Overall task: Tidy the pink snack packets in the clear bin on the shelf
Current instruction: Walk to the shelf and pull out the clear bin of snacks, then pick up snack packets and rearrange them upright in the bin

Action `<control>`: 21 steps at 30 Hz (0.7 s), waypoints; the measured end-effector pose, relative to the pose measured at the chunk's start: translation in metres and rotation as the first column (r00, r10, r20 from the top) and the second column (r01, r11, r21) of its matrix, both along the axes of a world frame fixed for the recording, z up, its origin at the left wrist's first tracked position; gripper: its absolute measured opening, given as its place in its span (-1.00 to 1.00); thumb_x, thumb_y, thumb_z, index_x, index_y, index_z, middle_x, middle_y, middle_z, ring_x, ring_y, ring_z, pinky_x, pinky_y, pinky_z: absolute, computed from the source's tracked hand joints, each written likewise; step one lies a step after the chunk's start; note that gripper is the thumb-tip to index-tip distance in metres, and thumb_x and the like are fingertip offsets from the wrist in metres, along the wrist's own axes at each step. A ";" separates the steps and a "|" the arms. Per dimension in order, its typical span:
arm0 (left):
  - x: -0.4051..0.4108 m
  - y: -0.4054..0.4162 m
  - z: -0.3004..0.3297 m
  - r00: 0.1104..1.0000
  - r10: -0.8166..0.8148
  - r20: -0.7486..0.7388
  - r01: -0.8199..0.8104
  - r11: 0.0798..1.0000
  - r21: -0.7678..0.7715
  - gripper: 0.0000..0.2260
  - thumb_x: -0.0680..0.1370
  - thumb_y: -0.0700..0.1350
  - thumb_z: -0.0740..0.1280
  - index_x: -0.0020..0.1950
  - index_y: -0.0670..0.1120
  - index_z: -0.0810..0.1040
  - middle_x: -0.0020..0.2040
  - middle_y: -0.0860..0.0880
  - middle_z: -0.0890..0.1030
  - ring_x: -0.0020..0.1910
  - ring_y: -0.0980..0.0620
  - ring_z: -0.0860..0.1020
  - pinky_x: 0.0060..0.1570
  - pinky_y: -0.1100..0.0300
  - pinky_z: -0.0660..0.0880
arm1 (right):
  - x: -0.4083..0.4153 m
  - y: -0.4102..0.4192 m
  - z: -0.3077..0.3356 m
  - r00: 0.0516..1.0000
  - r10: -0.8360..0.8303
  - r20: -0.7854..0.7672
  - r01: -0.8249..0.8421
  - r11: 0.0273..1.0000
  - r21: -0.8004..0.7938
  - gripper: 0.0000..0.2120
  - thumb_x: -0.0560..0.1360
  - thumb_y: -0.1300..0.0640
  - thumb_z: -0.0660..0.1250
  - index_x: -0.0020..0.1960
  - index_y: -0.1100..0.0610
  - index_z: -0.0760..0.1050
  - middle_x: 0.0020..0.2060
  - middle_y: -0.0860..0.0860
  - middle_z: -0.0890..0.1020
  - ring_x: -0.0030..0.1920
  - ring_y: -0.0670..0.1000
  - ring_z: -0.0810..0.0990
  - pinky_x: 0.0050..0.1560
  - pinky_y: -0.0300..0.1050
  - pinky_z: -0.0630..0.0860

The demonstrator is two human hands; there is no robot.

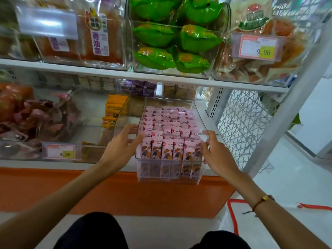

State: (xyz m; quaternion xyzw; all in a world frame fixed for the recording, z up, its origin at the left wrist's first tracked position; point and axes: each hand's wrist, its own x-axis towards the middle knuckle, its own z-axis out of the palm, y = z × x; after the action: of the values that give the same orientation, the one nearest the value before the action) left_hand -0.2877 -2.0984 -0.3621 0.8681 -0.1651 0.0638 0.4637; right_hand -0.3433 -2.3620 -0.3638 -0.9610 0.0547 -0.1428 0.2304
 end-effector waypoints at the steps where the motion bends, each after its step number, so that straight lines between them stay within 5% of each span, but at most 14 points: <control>1: 0.000 0.000 0.001 1.000 -0.005 0.015 0.005 1.000 -0.015 -0.61 0.59 0.11 0.18 0.40 0.05 0.32 0.25 0.02 0.57 0.10 0.02 0.59 0.05 -0.10 0.57 | 0.000 -0.001 0.000 1.000 0.001 0.000 -0.001 1.000 -0.006 -0.65 0.64 0.06 0.07 0.40 0.06 0.19 -0.20 0.09 0.61 -0.38 0.10 0.63 -0.40 0.07 0.57; 6: 0.001 -0.004 0.000 0.996 0.018 0.092 -0.018 1.000 0.000 -0.67 0.62 0.04 0.16 0.40 0.07 0.34 0.28 0.07 0.53 0.05 0.15 0.55 0.02 0.09 0.56 | 0.004 -0.002 -0.003 1.000 0.001 0.027 0.000 1.000 -0.019 -0.65 0.63 0.06 0.09 0.40 0.07 0.20 -0.24 0.05 0.60 -0.43 0.06 0.60 -0.44 0.04 0.56; 11: 0.002 -0.001 0.001 0.999 -0.010 0.053 0.011 1.000 -0.023 -0.66 0.63 0.03 0.17 0.41 0.07 0.33 0.32 0.08 0.50 0.09 0.16 0.53 0.04 -0.02 0.58 | 0.005 -0.002 -0.004 0.999 -0.011 0.040 0.011 1.000 -0.006 -0.65 0.63 0.04 0.08 0.40 0.07 0.21 -0.15 0.05 0.62 -0.39 0.05 0.63 -0.35 0.08 0.60; 14: -0.002 -0.002 -0.004 0.999 -0.018 0.029 0.021 0.995 -0.097 -0.64 0.62 0.06 0.16 0.42 0.09 0.33 0.29 0.11 0.51 0.15 0.10 0.55 0.04 -0.03 0.59 | 0.003 0.001 -0.002 0.997 -0.079 0.027 0.080 0.996 -0.045 -0.59 0.62 -0.03 0.08 0.43 0.07 0.19 0.06 0.06 0.60 -0.22 0.00 0.61 -0.30 -0.11 0.55; 18: -0.010 -0.002 -0.019 1.000 0.014 0.010 -0.011 0.978 -0.207 -0.65 0.56 0.14 0.17 0.35 0.16 0.39 0.12 0.26 0.52 0.10 0.16 0.55 -0.03 0.26 0.54 | -0.006 0.022 0.013 0.889 -0.132 0.438 0.185 0.979 -0.082 -0.59 0.56 0.01 0.26 0.34 0.17 0.35 0.14 0.12 0.54 0.08 0.01 0.47 -0.02 -0.15 0.38; 21: -0.013 -0.001 -0.023 1.000 0.009 0.011 -0.006 0.974 -0.225 -0.61 0.52 0.17 0.17 0.32 0.12 0.43 0.07 0.31 0.50 0.03 0.33 0.50 0.01 0.24 0.52 | 0.010 0.050 0.028 0.892 0.126 0.434 -0.056 0.984 -0.170 -0.76 0.56 0.10 0.26 0.19 0.14 0.48 0.09 0.09 0.57 0.09 -0.03 0.45 0.05 -0.08 0.42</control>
State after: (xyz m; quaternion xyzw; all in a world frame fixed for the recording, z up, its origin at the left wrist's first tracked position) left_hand -0.3012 -2.0996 -0.3847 0.8104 -0.1562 0.0893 0.5576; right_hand -0.3329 -2.3121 -0.3356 -0.9196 -0.0554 -0.3503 0.1688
